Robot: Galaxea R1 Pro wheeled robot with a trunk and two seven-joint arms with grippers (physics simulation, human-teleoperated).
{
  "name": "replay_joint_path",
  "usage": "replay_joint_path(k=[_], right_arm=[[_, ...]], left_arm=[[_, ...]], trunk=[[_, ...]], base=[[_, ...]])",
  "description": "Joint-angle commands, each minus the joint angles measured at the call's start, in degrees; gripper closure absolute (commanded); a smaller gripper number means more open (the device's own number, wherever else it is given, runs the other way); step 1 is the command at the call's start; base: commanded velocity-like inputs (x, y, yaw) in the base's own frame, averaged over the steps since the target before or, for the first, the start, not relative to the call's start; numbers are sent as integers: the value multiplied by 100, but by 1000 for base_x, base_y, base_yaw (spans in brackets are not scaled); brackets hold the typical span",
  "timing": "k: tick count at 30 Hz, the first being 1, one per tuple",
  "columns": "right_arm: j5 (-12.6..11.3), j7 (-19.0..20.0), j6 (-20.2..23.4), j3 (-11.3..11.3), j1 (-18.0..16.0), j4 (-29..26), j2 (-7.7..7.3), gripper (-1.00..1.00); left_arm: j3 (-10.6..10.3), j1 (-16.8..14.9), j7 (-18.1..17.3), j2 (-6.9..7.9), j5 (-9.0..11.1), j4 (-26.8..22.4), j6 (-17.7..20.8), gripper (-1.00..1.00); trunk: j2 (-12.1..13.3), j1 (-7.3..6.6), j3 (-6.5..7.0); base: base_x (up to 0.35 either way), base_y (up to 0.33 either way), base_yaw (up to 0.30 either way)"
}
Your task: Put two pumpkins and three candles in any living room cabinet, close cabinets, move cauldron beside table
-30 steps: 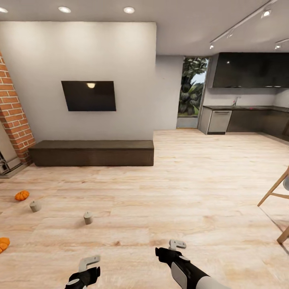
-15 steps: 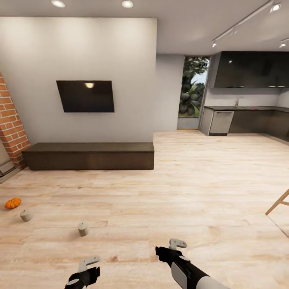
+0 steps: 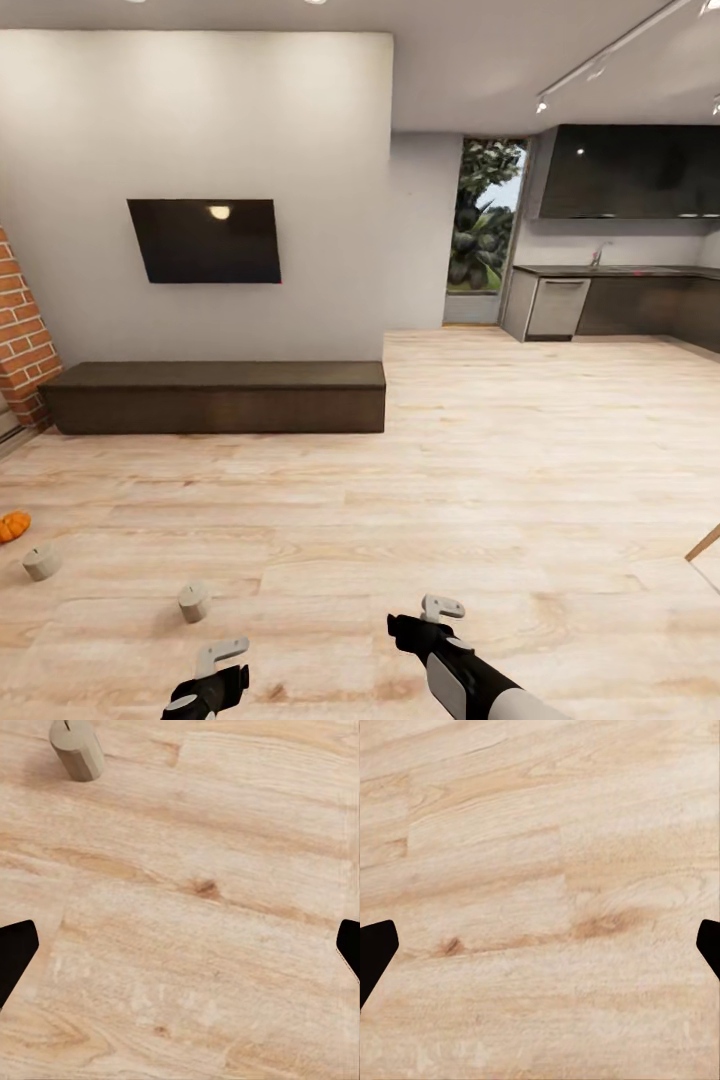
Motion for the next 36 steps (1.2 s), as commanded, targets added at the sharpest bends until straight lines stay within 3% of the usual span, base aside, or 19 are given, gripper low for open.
replay_joint_path(k=[1, 16, 36], right_arm=[[-56, -26, -21, 49, -4, 4, 0, -100], [-70, 5, -2, 49, -4, -15, 0, -100], [-74, 14, 13, 49, -1, -10, 0, -100]], left_arm=[[-19, -2, 27, 2, 40, -11, 24, -100], [-19, 1, 27, 2, 40, -12, 24, -100], [-21, 1, 27, 2, 40, -13, 24, -100]], trunk=[[-3, 3, -6], [-3, 3, -10], [-3, 3, -178]], base=[[336, 0, 0], [336, 0, 0], [251, 0, 0]])
